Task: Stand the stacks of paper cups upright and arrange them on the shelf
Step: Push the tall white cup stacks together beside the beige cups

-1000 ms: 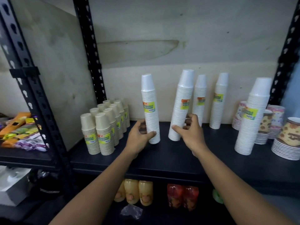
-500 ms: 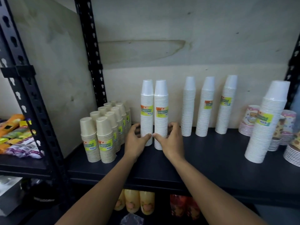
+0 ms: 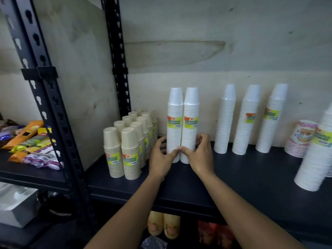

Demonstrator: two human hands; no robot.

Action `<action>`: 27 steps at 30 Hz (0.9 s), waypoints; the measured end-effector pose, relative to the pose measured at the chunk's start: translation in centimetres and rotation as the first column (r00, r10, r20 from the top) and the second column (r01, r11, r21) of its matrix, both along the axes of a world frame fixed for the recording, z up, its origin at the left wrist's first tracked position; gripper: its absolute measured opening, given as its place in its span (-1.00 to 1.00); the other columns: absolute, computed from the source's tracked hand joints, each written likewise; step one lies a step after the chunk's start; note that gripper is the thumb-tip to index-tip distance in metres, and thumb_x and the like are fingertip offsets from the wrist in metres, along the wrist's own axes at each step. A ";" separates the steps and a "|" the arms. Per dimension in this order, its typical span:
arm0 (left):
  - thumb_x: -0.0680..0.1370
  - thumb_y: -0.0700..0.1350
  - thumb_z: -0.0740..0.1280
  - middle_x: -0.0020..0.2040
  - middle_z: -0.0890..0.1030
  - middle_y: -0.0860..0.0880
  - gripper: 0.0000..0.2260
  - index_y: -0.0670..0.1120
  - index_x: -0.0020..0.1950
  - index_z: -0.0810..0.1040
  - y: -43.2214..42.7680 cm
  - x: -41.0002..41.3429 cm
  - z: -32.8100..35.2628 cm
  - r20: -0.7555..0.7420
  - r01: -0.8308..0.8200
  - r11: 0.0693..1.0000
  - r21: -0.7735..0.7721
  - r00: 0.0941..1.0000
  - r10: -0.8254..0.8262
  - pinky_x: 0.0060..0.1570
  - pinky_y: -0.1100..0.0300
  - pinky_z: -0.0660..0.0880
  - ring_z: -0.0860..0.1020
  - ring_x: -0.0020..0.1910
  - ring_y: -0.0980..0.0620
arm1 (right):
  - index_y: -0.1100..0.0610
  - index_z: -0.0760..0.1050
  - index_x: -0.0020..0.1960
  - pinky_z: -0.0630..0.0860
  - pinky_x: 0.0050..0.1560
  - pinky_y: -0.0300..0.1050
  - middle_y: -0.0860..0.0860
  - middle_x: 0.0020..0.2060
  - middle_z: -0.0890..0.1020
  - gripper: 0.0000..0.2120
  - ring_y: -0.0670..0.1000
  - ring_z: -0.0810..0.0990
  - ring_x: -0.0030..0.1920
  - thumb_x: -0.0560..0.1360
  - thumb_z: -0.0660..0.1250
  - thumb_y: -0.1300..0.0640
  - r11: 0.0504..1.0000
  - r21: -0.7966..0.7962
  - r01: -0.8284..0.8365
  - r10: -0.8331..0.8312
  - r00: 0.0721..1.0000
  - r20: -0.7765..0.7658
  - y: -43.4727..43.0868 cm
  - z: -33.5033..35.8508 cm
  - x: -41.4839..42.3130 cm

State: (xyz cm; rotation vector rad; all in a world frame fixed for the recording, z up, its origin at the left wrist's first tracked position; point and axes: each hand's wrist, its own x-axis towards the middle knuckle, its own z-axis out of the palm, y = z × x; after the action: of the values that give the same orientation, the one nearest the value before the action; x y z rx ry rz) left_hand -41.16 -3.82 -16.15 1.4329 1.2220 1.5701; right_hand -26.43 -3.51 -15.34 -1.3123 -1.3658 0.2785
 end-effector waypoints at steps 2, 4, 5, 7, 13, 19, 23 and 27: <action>0.44 0.02 0.58 0.15 0.65 0.15 -0.48 0.16 0.33 0.48 -0.1 0.0 0.2 0.003 0.013 1.000 -0.006 1.000 -0.013 0.14 0.01 0.63 0.63 0.10 0.18 | -0.01 0.32 0.21 0.58 0.03 0.02 -0.09 0.11 0.50 -0.32 -0.06 0.55 0.07 0.28 0.62 -0.15 1.000 -0.012 -0.016 0.016 1.000 -0.008 0.0 0.0 0.1; 0.44 0.00 0.58 0.15 0.65 0.16 -0.49 0.16 0.33 0.48 -0.1 0.0 0.3 0.007 0.013 1.000 -0.010 1.000 -0.013 0.15 0.02 0.62 0.63 0.09 0.19 | 0.00 0.38 0.24 0.58 0.06 -0.04 -0.09 0.15 0.49 -0.33 -0.09 0.54 0.09 0.29 0.60 -0.19 0.998 -0.031 -0.052 0.051 0.999 -0.014 -0.1 -0.1 0.2; 0.44 -0.01 0.58 0.15 0.65 0.16 -0.49 0.16 0.33 0.49 -0.1 -0.1 0.3 0.006 0.011 1.000 -0.010 1.000 -0.011 0.15 0.02 0.62 0.63 0.10 0.19 | 0.01 0.40 0.26 0.57 0.07 -0.08 -0.08 0.17 0.47 -0.33 -0.10 0.54 0.10 0.29 0.59 -0.20 0.996 -0.041 -0.076 0.076 0.997 -0.020 -0.2 -0.2 0.3; 0.45 -0.06 0.57 0.16 0.65 0.16 -0.49 0.16 0.33 0.49 0.1 -0.1 0.2 -0.004 0.008 1.000 -0.015 1.000 -0.008 0.16 0.00 0.62 0.62 0.11 0.18 | -0.01 0.40 0.30 0.57 0.09 -0.10 -0.05 0.18 0.47 -0.35 -0.09 0.56 0.10 0.33 0.58 -0.15 0.992 -0.066 -0.110 0.109 0.994 -0.025 -0.2 -0.6 0.6; 0.47 -0.14 0.55 0.19 0.65 0.18 -0.48 0.22 0.34 0.49 0.2 -0.1 0.0 0.008 -0.001 1.000 -0.024 1.000 0.001 0.19 -0.06 0.60 0.62 0.16 0.17 | -0.02 0.40 0.35 0.60 0.06 -0.09 -0.04 0.18 0.53 -0.40 -0.08 0.59 0.06 0.39 0.55 0.04 0.992 -0.067 -0.105 0.105 0.994 -0.009 -0.3 -1.1 0.5; 0.47 -0.15 0.55 0.18 0.65 0.20 -0.48 0.23 0.32 0.49 0.3 -0.1 0.0 0.038 -0.001 1.000 -0.019 0.999 0.001 0.18 -0.06 0.61 0.63 0.16 0.18 | -0.03 0.40 0.38 0.59 0.04 -0.16 -0.06 0.19 0.56 -0.40 -0.09 0.61 0.07 0.40 0.54 0.03 0.990 -0.058 -0.127 0.126 0.992 -0.016 -0.5 -1.2 0.5; 0.47 -0.15 0.55 0.17 0.65 0.21 -0.49 0.28 0.28 0.48 0.5 -0.1 -0.2 0.021 -0.011 1.000 -0.009 1.000 0.011 0.18 -0.06 0.62 0.63 0.16 0.18 | -0.04 0.39 0.41 0.62 0.08 -0.09 -0.06 0.21 0.56 -0.38 -0.08 0.61 0.09 0.41 0.54 0.03 0.988 -0.057 -0.141 0.140 0.990 -0.012 -0.5 -1.4 0.7; 0.46 -0.10 0.56 0.21 0.62 0.21 -0.46 0.21 0.37 0.47 0.3 -0.1 -0.2 -0.018 -0.021 1.000 0.000 1.000 0.021 0.19 -0.01 0.60 0.60 0.17 0.21 | -0.02 0.39 0.42 0.61 0.10 -0.10 -0.06 0.21 0.56 -0.33 -0.11 0.60 0.10 0.38 0.57 -0.02 0.988 -0.069 -0.142 0.141 0.990 -0.023 -0.4 -1.4 0.8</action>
State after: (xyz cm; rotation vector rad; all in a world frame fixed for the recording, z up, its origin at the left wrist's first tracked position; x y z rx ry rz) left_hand -41.26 -3.49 -16.37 1.4418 1.2515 1.5743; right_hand -25.66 -3.95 -16.70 -1.2691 -1.4473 0.4372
